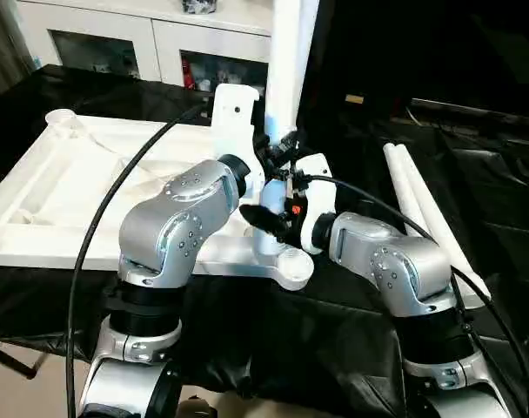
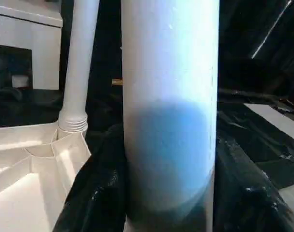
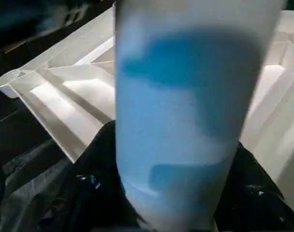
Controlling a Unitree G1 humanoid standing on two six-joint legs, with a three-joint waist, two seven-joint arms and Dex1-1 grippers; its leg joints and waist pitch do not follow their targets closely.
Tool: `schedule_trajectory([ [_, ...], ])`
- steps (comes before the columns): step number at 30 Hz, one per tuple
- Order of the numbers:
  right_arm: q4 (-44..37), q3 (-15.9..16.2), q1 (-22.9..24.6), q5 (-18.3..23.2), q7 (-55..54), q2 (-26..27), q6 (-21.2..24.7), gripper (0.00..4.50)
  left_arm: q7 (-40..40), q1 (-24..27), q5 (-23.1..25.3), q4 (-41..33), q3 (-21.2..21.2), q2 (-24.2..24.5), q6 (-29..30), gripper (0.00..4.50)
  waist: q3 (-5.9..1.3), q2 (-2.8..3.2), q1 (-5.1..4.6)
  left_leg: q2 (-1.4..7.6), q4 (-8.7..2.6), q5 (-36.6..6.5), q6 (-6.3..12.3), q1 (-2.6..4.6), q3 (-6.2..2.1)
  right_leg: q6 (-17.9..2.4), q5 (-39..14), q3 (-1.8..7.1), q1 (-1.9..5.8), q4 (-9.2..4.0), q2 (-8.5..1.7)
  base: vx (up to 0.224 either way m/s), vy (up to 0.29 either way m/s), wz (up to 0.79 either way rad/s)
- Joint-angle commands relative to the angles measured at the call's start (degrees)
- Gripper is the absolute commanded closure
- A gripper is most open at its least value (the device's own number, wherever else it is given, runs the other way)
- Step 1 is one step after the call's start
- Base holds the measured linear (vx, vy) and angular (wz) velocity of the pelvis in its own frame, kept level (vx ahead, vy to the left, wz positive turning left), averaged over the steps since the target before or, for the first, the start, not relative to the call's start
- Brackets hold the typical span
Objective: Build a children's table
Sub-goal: Pick table leg
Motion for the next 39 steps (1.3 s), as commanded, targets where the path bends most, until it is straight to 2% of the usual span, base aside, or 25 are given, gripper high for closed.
schedule_trajectory([
  [1, -0.98, -0.74, 0.76, 1.15, 2.37, -0.82, -0.72, 2.44, -1.28, -1.58, -0.19, -0.03, -0.13, 0.22, -0.32, 2.27, -4.06, 0.18, -0.05, 2.54, -3.89, -5.18, -3.60, 0.83, -0.72, -5.60, 0.63, 3.10, 2.95, -3.64, -4.85, 0.000, 0.000, 0.00],
  [2, -1.67, -0.71, 1.37, 2.06, 3.83, -1.26, -0.89, 2.50, -2.03, -1.53, -0.89, 0.02, 0.29, 0.31, -0.10, 1.92, -4.05, 0.30, 0.06, 2.57, -3.89, -5.38, -3.49, 0.85, -0.70, -5.60, 0.36, 3.09, 2.93, -3.69, -4.93, 0.000, 0.000, 0.00],
  [3, -1.71, -0.71, 1.41, 2.12, 3.92, -1.30, -0.91, 2.50, -2.08, -1.52, -0.93, 0.03, 0.33, 0.30, -0.10, 1.92, -4.04, 0.25, 0.08, 2.57, -3.85, -5.58, -3.49, 0.86, -0.69, -5.62, 0.29, 3.10, 2.95, -3.69, -4.92, 0.000, 0.000, 0.00],
  [5, -4.41, -0.14, 4.04, 4.60, 9.66, -3.75, -2.84, 2.53, -4.47, -1.08, -5.31, 0.11, 3.97, -0.70, 0.31, 1.82, -4.10, 0.34, 0.23, 2.57, -3.76, -5.27, -3.04, 0.75, -0.73, -6.21, 1.28, 3.05, 3.16, -3.60, -4.93, 0.000, 0.000, 0.00],
  [7, -5.17, -0.13, 4.74, 5.34, 11.35, -4.41, -3.41, 2.54, -5.33, -0.96, -6.51, 0.24, 4.75, -0.79, 0.42, 1.70, -4.09, 0.21, 0.20, 2.57, -3.74, -4.96, -2.43, 0.68, -0.74, -7.04, 2.17, 3.02, 3.16, -3.57, -4.88, 0.000, 0.000, 0.00],
  [8, -6.39, -0.58, 5.87, 6.80, 14.27, -5.22, -4.52, 2.54, -7.29, -0.55, -8.82, 0.56, 6.02, -0.71, 0.89, 1.51, -4.04, 0.19, 0.28, 2.56, -3.69, -5.59, -2.01, 0.71, -0.65, -7.72, 1.00, 3.04, 3.14, -3.75, -5.01, 0.000, 0.000, 0.00],
  [9, -6.48, -0.62, 5.96, 6.91, 14.51, -5.28, -4.61, 2.54, -7.45, -0.52, -9.01, 0.58, 6.12, -0.70, 0.93, 1.49, -4.06, 0.19, 0.35, 2.58, -3.65, -5.65, -1.95, 0.70, -0.64, -7.88, 0.64, 3.04, 3.17, -3.75, -5.07, 0.000, 0.000, 0.00],
  [12, -8.70, -2.28, 7.82, 11.00, 21.14, -7.55, -4.49, 2.54, -17.45, 1.73, -14.00, 0.63, 6.10, 2.03, 0.95, 1.25, -4.00, 0.18, 0.42, 2.58, -3.68, -5.93, -1.17, 0.76, -0.58, -8.16, -1.27, 3.04, 3.06, -3.87, -4.99, 0.000, 0.000, 0.00],
  [15, -9.46, -3.20, 8.84, 14.14, 26.34, -9.61, -4.45, 2.54, -25.40, 2.79, -22.35, 1.03, 9.16, 2.54, 4.35, 1.14, -4.00, 0.21, 0.44, 2.60, -3.66, -6.27, -0.84, 0.74, -0.56, -9.14, -2.33, 2.95, 3.00, -3.82, -5.02, 0.000, 0.000, 0.00],
  [16, -9.46, -3.20, 8.84, 14.14, 26.34, -9.61, -4.45, 2.54, -25.40, 2.79, -22.35, 1.03, 9.16, 2.54, 4.35, 1.14, -3.98, 0.19, 0.42, 2.56, -3.60, -6.34, -0.81, 0.77, -0.48, -9.32, -2.52, 2.95, 2.91, -3.84, -4.97, 0.000, 0.000, 0.00],
  [17, -9.81, -3.18, 9.33, 15.58, 29.32, -11.11, -4.42, 2.54, -29.99, 3.53, -26.98, 0.96, 9.99, 3.42, 7.33, 1.14, -3.96, 0.34, 0.39, 2.52, -3.61, -6.75, -0.91, 0.80, -0.46, -9.57, -3.19, 2.94, 2.82, -3.86, -4.93, 0.000, 0.000, 0.00],
  [18, -9.96, -3.14, 9.46, 16.14, 30.45, -11.69, -4.30, 2.54, -31.47, 3.77, -28.18, 0.99, 9.95, 3.84, 8.29, 1.14, -3.89, 0.43, 0.44, 2.54, -3.66, -7.48, -0.91, 0.86, -0.47, -9.60, -4.68, 2.95, 2.83, -4.10, -4.98, 0.000, 0.000, 0.00],
  [22, -10.98, -2.79, 10.16, 18.59, 34.79, -14.24, -2.62, 2.54, -37.82, 4.82, -28.30, 1.14, 6.13, 7.36, 9.07, 1.14, -3.77, 0.66, 0.46, 2.69, -3.93, -8.72, -0.80, 0.92, -0.63, -8.70, -6.57, 2.99, 2.75, -4.32, -4.87, 0.000, 0.000, 0.00],
  [24, -11.44, -2.23, 10.52, 18.92, 36.27, -15.32, -2.20, 2.54, -38.85, 4.62, -29.22, 1.44, 6.22, 7.57, 9.66, 1.50, -3.86, 0.76, 0.60, 2.82, -3.93, -9.12, -1.17, 1.08, -0.63, -8.72, -7.00, 3.00, 2.73, -4.41, -4.98, 0.000, 0.000, 0.00],
  [27, -11.90, -0.74, 11.24, 18.76, 38.86, -17.64, -2.07, 2.54, -40.95, 4.16, -31.28, 2.03, 6.73, 8.10, 10.88, 1.50, -3.88, 0.78, 0.77, 2.70, -3.85, -9.02, -1.51, 1.03, -0.59, -9.11, -6.98, 2.98, 2.87, -4.37, -4.94, 0.000, 0.000, 0.00],
  [31, -11.85, -0.02, 11.44, 18.88, 40.08, -19.14, -2.33, 2.54, -42.30, 3.95, -32.70, 2.68, 7.19, 8.46, 10.97, 1.91, -3.89, 0.79, 0.73, 2.70, -3.83, -8.96, -1.39, 0.97, -0.60, -9.27, -6.77, 2.98, 2.88, -4.39, -4.94, 0.000, 0.000, 0.00],
  [34, -11.94, -0.11, 11.40, 19.10, 40.34, -19.61, -2.40, 2.54, -42.79, 4.04, -32.31, 2.75, 6.57, 8.77, 10.54, 2.10, -3.95, 0.89, 0.77, 2.81, -3.84, -9.11, -1.38, 1.06, -0.66, -9.29, -6.91, 2.96, 2.87, -4.38, -4.91, 0.000, 0.000, 0.00],
  [39, -12.00, -0.20, 11.13, 19.18, 40.56, -20.02, -2.75, 2.54, -42.29, 4.38, -30.98, 1.94, 5.40, 9.08, 9.76, 2.43, -3.98, 0.68, 0.84, 2.79, -3.79, -8.80, -1.14, 1.02, -0.62, -9.63, -6.53, 2.95, 2.91, -4.32, -4.95, 0.000, 0.000, 0.00],
])
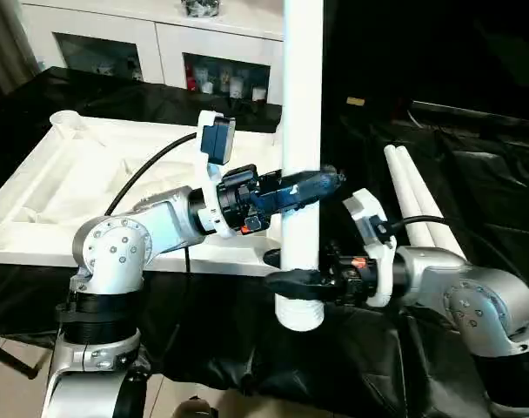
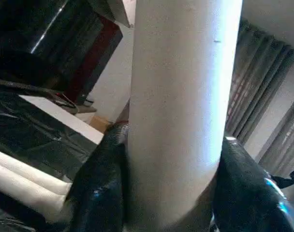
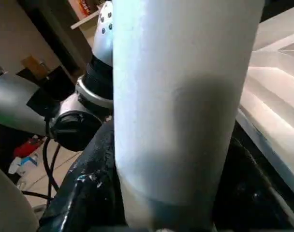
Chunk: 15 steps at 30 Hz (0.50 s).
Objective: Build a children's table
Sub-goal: Pick table leg
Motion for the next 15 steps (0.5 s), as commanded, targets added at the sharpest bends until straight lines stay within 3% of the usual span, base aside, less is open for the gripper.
schedule_trajectory([
  [1, -1.14, -0.64, -0.39, 0.17, 0.19, -0.71, -0.79, 2.54, 0.07, -0.60, 1.30, -0.92, -1.23, 0.34, -0.25, 2.52, -3.93, 0.54, 0.17, 2.72, -3.86, -8.73, -1.31, 0.85, -0.68, -9.43, -6.58, 2.98, 2.77, -4.34, -4.94, 0.000, 0.000, 0.00],
  [4, -0.96, -0.06, -0.70, -0.80, -0.27, -0.69, -2.14, 2.54, 0.66, -0.53, 1.43, -1.10, -1.27, 0.51, -0.48, 2.58, -3.93, 0.59, 0.20, 2.72, -3.84, -8.58, -1.39, 0.83, -0.67, -9.44, -6.58, 2.97, 2.77, -4.32, -4.96, 0.000, 0.000, 0.00],
  [6, -0.43, 0.24, -1.07, -1.51, -1.06, -0.28, -2.57, 1.98, 1.25, -0.45, 1.55, -1.45, -1.13, 0.57, -0.75, 2.61, -3.96, 0.57, 0.30, 2.74, -3.82, -8.49, -1.46, 0.83, -0.67, -9.49, -6.29, 2.97, 2.74, -4.27, -4.97, 0.000, 0.000, 0.00],
  [9, 0.35, -0.10, -1.55, -1.69, -2.62, 0.47, -2.22, 1.76, 2.06, -0.29, 2.46, -2.11, -1.37, 0.90, -1.93, 2.62, -3.89, 0.52, 0.30, 2.71, -3.89, -8.77, -1.60, 0.93, -0.66, -9.26, -7.03, 2.97, 2.68, -4.31, -4.93, 0.000, 0.000, 0.00],
  [12, 0.48, -0.63, -2.00, -4.54, -6.24, 1.19, -4.46, 1.43, 3.82, -0.27, 6.76, -3.16, -3.10, 1.62, -5.20, 2.62, -3.84, 0.36, 0.42, 2.88, -4.05, -8.47, -1.90, 0.89, -0.73, -8.24, -7.93, 3.03, 2.60, -4.44, -5.07, 0.000, 0.000, 0.00],
  [15, 1.91, -1.84, -3.24, -7.76, -12.40, 2.84, -5.87, 1.42, 6.01, -0.15, 12.60, -3.75, -5.68, 2.23, -9.65, 2.62, -3.91, 0.34, 0.24, 2.77, -4.10, -8.20, -2.46, 0.96, -0.71, -7.70, -7.93, 2.96, 2.57, -4.31, -4.97, 0.000, 0.000, 0.00],
])
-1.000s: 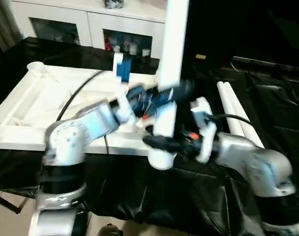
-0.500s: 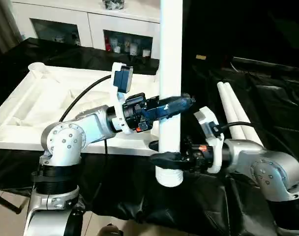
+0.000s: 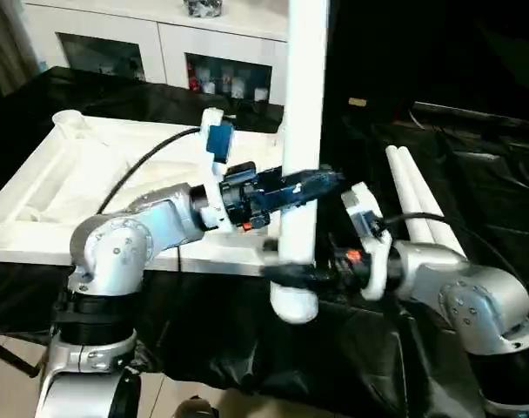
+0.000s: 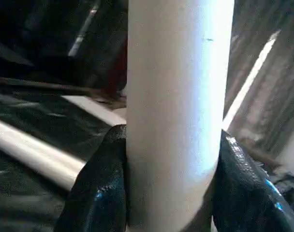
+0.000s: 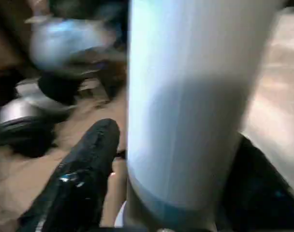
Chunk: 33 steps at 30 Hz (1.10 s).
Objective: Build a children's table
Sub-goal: Pick table leg
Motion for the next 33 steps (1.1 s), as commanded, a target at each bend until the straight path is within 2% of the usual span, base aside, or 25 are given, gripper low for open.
schedule_trajectory([
  [1, 1.11, -2.23, -1.65, -2.25, -4.83, 0.63, -1.02, 1.42, 2.60, -0.30, 4.13, -1.20, -1.91, -0.27, -3.42, 2.62, -3.85, 0.29, -0.13, 2.76, -4.07, -8.22, -2.47, 0.94, -0.70, -7.47, -8.19, 3.04, 2.52, -4.46, -4.98, 0.000, 0.000, 0.00],
  [5, 1.17, -2.87, -2.17, -3.22, -7.84, 1.21, -1.35, 1.42, 7.72, -0.96, 6.91, -2.09, -1.93, -1.62, -5.21, 2.62, -4.03, 0.58, -0.08, 2.79, -3.95, -7.94, -2.68, 0.94, -0.67, -7.55, -5.78, 3.05, 2.62, -4.15, -4.93, 0.000, 0.000, 0.00],
  [8, 0.55, -2.12, -2.59, -5.84, -10.58, 1.11, -1.97, 1.42, 11.62, -1.82, 9.85, -2.97, -2.54, -2.08, -6.25, 2.62, -4.05, 0.48, -0.18, 2.66, -3.86, -6.88, -2.69, 0.81, -0.66, -7.48, -3.49, 3.03, 2.74, -3.95, -4.80, 0.000, 0.000, 0.00],
  [12, 1.32, -1.40, -3.26, -7.87, -12.89, 1.63, -2.17, 1.42, 14.39, -2.22, 10.87, -3.02, -1.99, -3.35, -6.61, 2.62, -3.95, 0.43, -0.36, 2.61, -3.87, -7.53, -2.64, 0.81, -0.59, -7.57, -4.76, 3.03, 2.73, -4.10, -4.80, 0.000, 0.000, 0.00],
  [16, 1.91, -0.65, -3.76, -8.61, -14.58, 2.08, -2.16, 1.42, 15.25, -2.12, 11.39, -3.19, -2.25, -3.85, -7.20, 2.62, -3.93, 0.36, -0.56, 2.58, -3.88, -7.82, -2.56, 0.84, -0.56, -7.29, -6.08, 3.05, 2.64, -4.22, -4.81, 0.000, 0.000, 0.00],
  [21, 2.52, -0.39, -4.12, -9.56, -15.18, 2.53, -2.35, 1.42, 15.97, -2.24, 11.37, -3.62, -2.07, -3.97, -6.92, 2.62, -3.98, 0.32, -0.74, 2.56, -3.83, -7.31, -2.44, 0.77, -0.55, -7.63, -4.51, 3.03, 2.67, -4.04, -4.77, 0.000, 0.000, 0.00],
  [33, 4.66, 1.31, -4.93, -11.02, -15.83, 2.96, -1.99, 1.42, 15.38, -2.53, 11.96, -4.04, -3.22, -3.20, -7.15, 2.62, -3.93, 0.15, -0.96, 2.56, -3.81, -7.07, -2.17, 0.80, -0.46, -7.74, -4.91, 3.06, 2.65, -4.07, -4.82, 0.000, 0.000, 0.00],
])
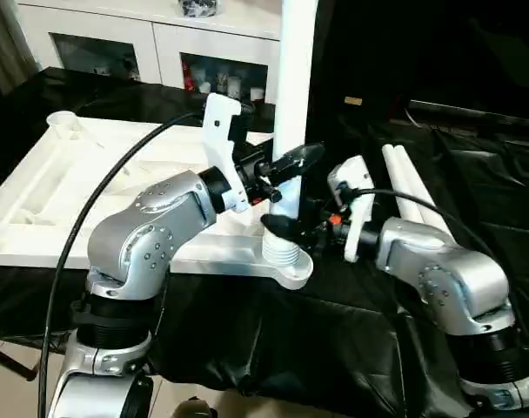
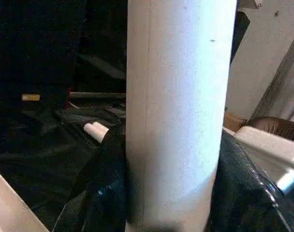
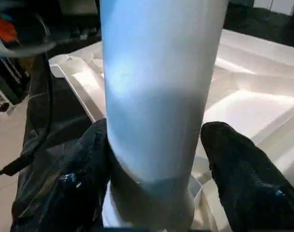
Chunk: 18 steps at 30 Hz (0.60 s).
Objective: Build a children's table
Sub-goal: Pick table leg
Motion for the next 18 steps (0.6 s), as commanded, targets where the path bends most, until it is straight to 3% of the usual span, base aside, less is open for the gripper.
schedule_trajectory([
  [1, 1.76, 0.17, -1.49, -1.48, -1.05, -0.41, -0.30, 1.42, -0.60, -1.91, 0.73, -2.47, -1.61, 0.30, -0.52, 2.62, -3.93, 0.11, 0.03, 2.49, -3.81, -7.11, -2.13, 0.83, -0.65, -7.71, -4.99, 3.04, 2.66, -4.05, -4.81, 0.000, 0.000, 0.00],
  [18, 4.26, 1.62, -3.14, -3.17, -0.32, 0.84, -2.05, 1.42, -1.56, -1.98, -0.05, -3.05, -2.47, 0.32, 0.41, 2.62, -3.93, 0.05, -0.07, 2.59, -3.79, -6.84, -2.33, 0.86, -0.40, -7.49, -5.07, 3.06, 2.59, -3.97, -4.82, 0.000, 0.000, 0.00],
])
